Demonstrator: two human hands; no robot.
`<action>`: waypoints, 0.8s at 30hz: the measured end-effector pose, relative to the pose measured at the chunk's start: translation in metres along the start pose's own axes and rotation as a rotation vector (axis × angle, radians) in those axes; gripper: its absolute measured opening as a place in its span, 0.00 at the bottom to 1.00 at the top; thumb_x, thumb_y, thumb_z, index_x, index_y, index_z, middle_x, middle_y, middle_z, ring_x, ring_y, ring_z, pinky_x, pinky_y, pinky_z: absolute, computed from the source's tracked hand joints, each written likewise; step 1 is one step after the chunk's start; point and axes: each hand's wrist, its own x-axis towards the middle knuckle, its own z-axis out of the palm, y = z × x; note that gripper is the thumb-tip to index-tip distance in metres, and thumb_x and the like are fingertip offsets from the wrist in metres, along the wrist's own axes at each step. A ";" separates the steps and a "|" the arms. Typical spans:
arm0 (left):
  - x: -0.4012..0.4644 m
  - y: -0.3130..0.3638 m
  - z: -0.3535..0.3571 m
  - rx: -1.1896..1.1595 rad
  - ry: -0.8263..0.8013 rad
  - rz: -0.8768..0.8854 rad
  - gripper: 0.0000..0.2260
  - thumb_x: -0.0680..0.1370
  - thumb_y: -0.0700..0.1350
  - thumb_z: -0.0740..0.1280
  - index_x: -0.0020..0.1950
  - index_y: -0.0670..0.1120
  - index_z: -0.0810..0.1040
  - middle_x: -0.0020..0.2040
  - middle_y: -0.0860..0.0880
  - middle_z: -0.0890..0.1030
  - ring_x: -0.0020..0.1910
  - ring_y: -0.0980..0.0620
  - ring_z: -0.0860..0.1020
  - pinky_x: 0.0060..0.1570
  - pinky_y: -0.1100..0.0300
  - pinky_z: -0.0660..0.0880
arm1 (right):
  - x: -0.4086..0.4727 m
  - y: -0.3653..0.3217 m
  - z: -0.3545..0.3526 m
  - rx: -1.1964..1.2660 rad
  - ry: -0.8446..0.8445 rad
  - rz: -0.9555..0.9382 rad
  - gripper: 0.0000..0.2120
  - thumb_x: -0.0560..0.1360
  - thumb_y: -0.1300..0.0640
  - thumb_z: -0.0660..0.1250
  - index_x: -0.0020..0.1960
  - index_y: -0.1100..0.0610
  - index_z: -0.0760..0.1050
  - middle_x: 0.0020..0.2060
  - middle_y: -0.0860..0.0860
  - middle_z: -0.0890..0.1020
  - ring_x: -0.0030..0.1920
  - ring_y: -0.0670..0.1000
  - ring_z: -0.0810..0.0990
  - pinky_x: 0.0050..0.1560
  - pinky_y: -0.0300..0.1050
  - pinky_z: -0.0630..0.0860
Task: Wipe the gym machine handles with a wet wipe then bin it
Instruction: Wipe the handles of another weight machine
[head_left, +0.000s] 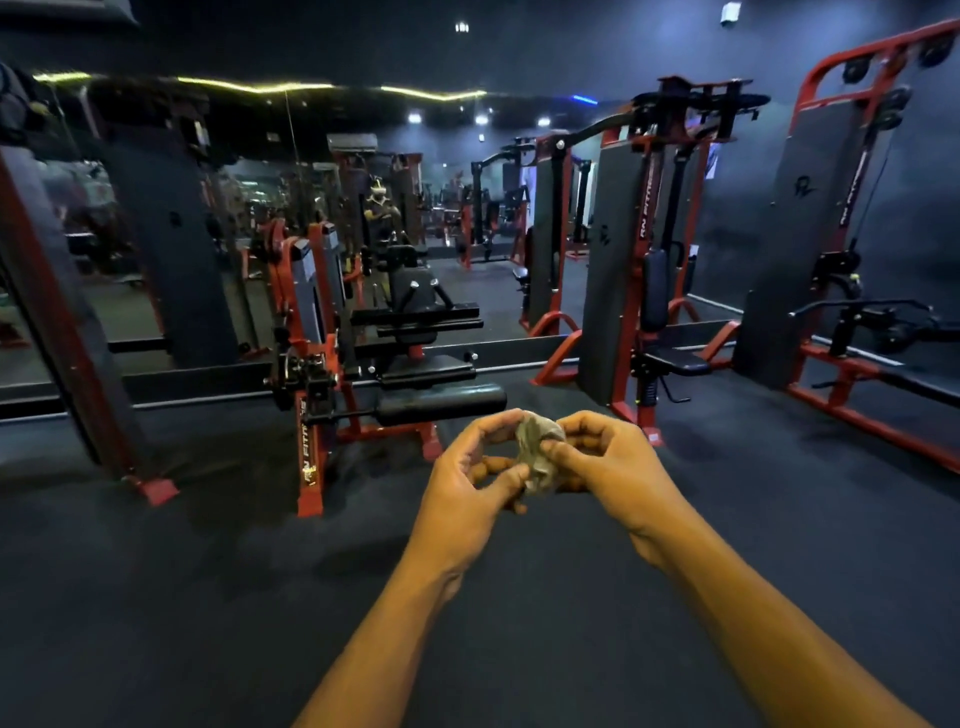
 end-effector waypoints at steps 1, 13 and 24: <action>0.020 -0.009 -0.008 -0.017 0.011 -0.022 0.20 0.80 0.32 0.68 0.66 0.53 0.78 0.59 0.51 0.84 0.50 0.50 0.84 0.39 0.59 0.79 | 0.021 0.005 0.003 -0.006 0.012 0.014 0.03 0.78 0.62 0.70 0.51 0.59 0.81 0.42 0.57 0.86 0.45 0.58 0.86 0.47 0.52 0.83; 0.231 -0.109 -0.039 -0.004 -0.096 -0.094 0.14 0.80 0.40 0.71 0.60 0.57 0.79 0.49 0.47 0.85 0.45 0.49 0.84 0.39 0.59 0.79 | 0.224 0.069 0.008 0.056 0.150 0.049 0.04 0.80 0.62 0.67 0.53 0.60 0.79 0.43 0.59 0.86 0.45 0.59 0.86 0.48 0.57 0.83; 0.427 -0.221 -0.038 0.138 -0.015 -0.111 0.09 0.79 0.40 0.72 0.57 0.50 0.81 0.50 0.48 0.86 0.50 0.48 0.84 0.48 0.50 0.83 | 0.432 0.168 -0.017 0.153 0.074 0.080 0.05 0.78 0.61 0.70 0.54 0.58 0.81 0.45 0.56 0.86 0.46 0.56 0.86 0.46 0.52 0.83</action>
